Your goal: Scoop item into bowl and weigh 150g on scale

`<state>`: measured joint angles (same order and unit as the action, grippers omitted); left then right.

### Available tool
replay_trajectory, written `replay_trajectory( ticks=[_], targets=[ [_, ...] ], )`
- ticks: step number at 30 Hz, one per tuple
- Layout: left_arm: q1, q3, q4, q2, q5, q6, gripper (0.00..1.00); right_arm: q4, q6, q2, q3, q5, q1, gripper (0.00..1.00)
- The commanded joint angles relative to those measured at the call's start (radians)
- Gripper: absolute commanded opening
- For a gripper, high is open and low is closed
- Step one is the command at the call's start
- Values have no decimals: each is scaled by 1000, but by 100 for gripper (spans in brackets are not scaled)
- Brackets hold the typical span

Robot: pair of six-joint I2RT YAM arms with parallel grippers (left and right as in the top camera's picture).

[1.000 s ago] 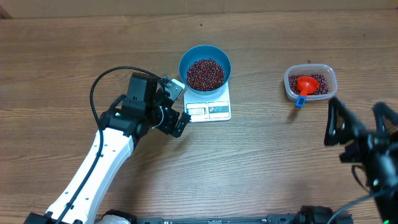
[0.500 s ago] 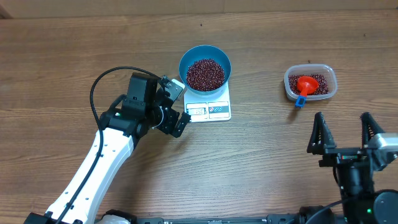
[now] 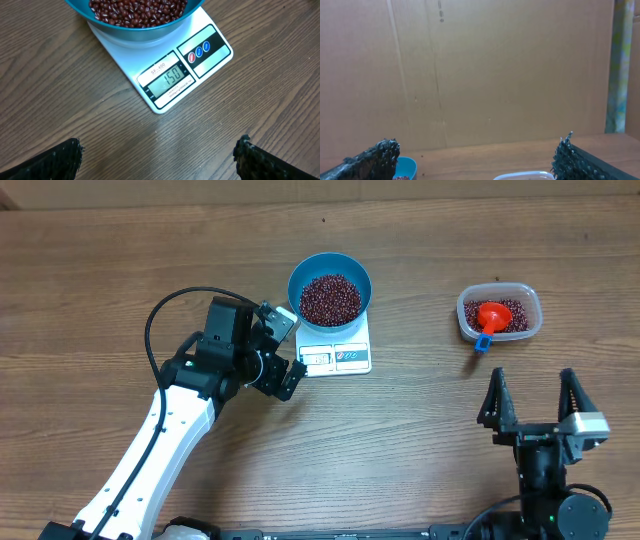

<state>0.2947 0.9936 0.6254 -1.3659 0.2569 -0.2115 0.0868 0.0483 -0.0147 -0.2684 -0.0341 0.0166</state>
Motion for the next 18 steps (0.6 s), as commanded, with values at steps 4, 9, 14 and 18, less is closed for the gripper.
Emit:
replay_trajectory(
  ticks=[4, 9, 14, 18],
  targets=[
    [0, -2, -1, -7, 2, 10, 99, -48, -5, 12, 72, -10, 30, 100],
    [0, -2, -1, -7, 2, 10, 99, -137, -5, 12, 168, -10, 31, 100],
    [0, -2, -1, -7, 2, 10, 100, -231, -4, 12, 260, -8, 31, 100],
    [0, -2, -1, -7, 2, 10, 100, -202, -5, 12, 260, 10, 37, 100]
  ],
)
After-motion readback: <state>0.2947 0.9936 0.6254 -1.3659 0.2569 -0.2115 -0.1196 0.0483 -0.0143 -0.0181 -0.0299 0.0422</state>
